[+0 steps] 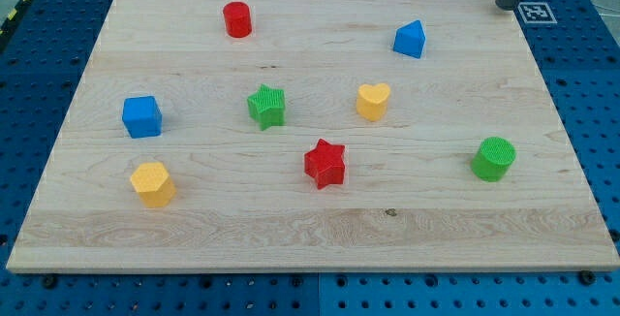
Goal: Push the green circle slightly towards the top of the board
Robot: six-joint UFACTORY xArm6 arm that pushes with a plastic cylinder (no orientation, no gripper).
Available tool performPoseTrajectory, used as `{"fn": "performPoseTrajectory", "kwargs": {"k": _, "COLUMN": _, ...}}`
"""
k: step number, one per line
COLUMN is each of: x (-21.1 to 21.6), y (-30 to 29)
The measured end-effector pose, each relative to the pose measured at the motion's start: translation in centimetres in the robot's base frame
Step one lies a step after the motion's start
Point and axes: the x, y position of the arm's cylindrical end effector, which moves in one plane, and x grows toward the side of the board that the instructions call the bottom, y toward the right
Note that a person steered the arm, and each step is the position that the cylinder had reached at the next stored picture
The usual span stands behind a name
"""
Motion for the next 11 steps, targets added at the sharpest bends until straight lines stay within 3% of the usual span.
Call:
{"fn": "performPoseTrajectory", "kwargs": {"k": 3, "x": 2.6, "y": -3.2}}
{"fn": "performPoseTrajectory", "kwargs": {"k": 6, "x": 10.7, "y": -3.3}}
{"fn": "performPoseTrajectory", "kwargs": {"k": 11, "x": 15.9, "y": -3.1}}
